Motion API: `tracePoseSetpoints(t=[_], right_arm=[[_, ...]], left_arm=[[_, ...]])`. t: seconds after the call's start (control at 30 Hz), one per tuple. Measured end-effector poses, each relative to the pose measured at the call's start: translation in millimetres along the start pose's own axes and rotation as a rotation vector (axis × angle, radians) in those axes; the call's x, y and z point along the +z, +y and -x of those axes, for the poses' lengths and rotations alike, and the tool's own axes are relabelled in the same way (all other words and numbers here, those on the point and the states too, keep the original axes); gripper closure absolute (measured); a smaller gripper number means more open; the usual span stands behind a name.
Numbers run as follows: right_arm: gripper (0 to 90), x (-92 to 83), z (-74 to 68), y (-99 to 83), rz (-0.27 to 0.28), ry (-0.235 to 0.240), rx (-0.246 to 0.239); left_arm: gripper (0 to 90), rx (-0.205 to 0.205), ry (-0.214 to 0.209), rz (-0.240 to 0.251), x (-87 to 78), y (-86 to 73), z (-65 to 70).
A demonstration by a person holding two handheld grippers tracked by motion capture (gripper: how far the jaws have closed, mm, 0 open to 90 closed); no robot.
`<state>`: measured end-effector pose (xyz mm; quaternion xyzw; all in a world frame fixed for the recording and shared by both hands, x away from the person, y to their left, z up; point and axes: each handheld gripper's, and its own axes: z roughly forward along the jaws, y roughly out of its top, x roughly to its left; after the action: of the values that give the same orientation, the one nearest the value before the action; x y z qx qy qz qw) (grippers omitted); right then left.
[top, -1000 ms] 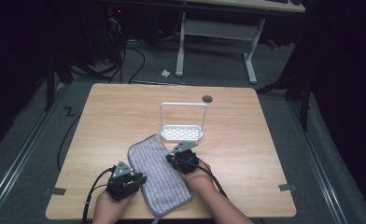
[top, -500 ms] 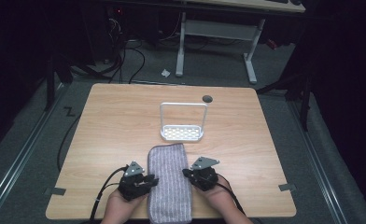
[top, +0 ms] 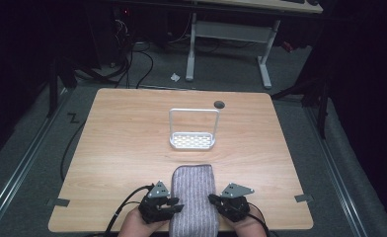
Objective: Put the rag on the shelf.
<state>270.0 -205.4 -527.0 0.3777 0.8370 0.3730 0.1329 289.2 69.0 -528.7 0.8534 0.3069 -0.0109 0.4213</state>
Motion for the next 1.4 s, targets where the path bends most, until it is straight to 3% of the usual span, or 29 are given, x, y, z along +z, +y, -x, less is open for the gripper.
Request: tracePoseSetpoints(t=[0.1, 0.17, 0.2, 0.23, 0.27, 0.33, 0.4, 0.47, 0.5, 0.57, 0.7, 0.77, 0.8, 0.87, 1.0, 1.03, 1.17, 1.27, 1.33, 1.37, 1.4], right_arm=[[84.0, -1.4, -1.7, 1.8, 0.008, 0.007, -0.006], [82.5, -4.5, -1.3, 4.7, 0.047, 0.008, -0.010], [80.9, -7.0, 1.3, 7.1, 0.072, -0.001, -0.001], [80.3, -7.3, 3.1, 7.6, 0.076, -0.004, 0.004], [80.3, -7.3, 3.1, 7.6, 0.076, -0.004, 0.004], [79.1, -6.0, 6.9, 7.6, 0.072, -0.006, 0.013], [78.5, -4.5, 10.5, 7.9, 0.071, -0.002, 0.023], [77.2, -2.6, 13.8, 9.9, 0.077, 0.003, 0.028], [77.2, -2.6, 13.8, 9.9, 0.077, 0.003, 0.028], [75.1, -0.3, 15.1, 10.8, 0.076, 0.002, 0.029], [73.2, -0.6, 16.7, 11.1, 0.082, -0.005, 0.036], [71.6, -0.9, 18.2, 11.2, 0.090, -0.007, 0.043], [69.8, -0.8, 20.1, 11.3, 0.093, -0.015, 0.056], [66.9, -0.9, 22.1, 11.2, 0.100, -0.022, 0.079], [61.6, -1.0, 24.0, 13.7, 0.118, -0.043, 0.101], [58.3, 0.7, 24.8, 19.2, 0.141, -0.063, 0.112], [53.9, 9.3, 29.1, 37.7, 0.166, -0.094, 0.144], [54.7, 25.9, 38.4, 54.2, 0.141, -0.125, 0.176], [53.2, 38.8, 45.3, 59.9, 0.093, -0.144, 0.211], [51.0, 48.3, 48.2, 60.2, 0.037, -0.160, 0.208], [51.0, 48.3, 48.2, 60.2, 0.037, -0.160, 0.208]], left_arm=[[63.4, -0.011, -0.018, -0.017, -4.2, 0.7, -0.1], [61.9, -0.020, -0.024, 0.010, -8.1, 1.9, -4.9], [59.8, -0.052, 0.005, 0.074, -13.4, 4.6, -14.2], [58.2, -0.052, 0.005, 0.074, -13.4, 4.6, -14.2], [58.2, -0.072, 0.031, 0.104, -14.8, 6.7, -20.0], [53.0, -0.097, 0.122, 0.151, -13.0, 12.3, -31.6], [49.1, -0.126, 0.169, 0.164, -5.9, 19.2, -41.9], [44.8, -0.120, 0.237, 0.153, 11.7, 30.6, -49.0], [44.4, -0.120, 0.237, 0.153, 11.7, 30.6, -49.0], [43.2, -0.095, 0.276, 0.111, 26.7, 38.9, -51.2], [42.5, -0.077, 0.310, 0.112, 32.9, 40.7, -49.8], [43.9, -0.081, 0.315, 0.114, 35.1, 42.0, -47.9], [49.7, -0.057, 0.332, 0.106, 37.2, 42.3, -43.4], [54.9, -0.053, 0.342, 0.101, 37.0, 42.1, -42.1], [65.1, -0.089, 0.316, 0.116, 35.8, 40.4, -42.8], [70.4, -0.103, 0.302, 0.119, 35.2, 40.0, -44.0], [74.4, -0.118, 0.282, 0.124, 34.5, 39.7, -46.3], [76.1, -0.146, 0.251, 0.128, 33.3, 38.9, -49.5], [76.8, -0.162, 0.232, 0.132, 32.5, 38.5, -52.2], [77.0, -0.176, 0.218, 0.134, 31.7, 38.0, -54.2], [77.1, -0.176, 0.218, 0.134, 31.7, 38.0, -54.2]])
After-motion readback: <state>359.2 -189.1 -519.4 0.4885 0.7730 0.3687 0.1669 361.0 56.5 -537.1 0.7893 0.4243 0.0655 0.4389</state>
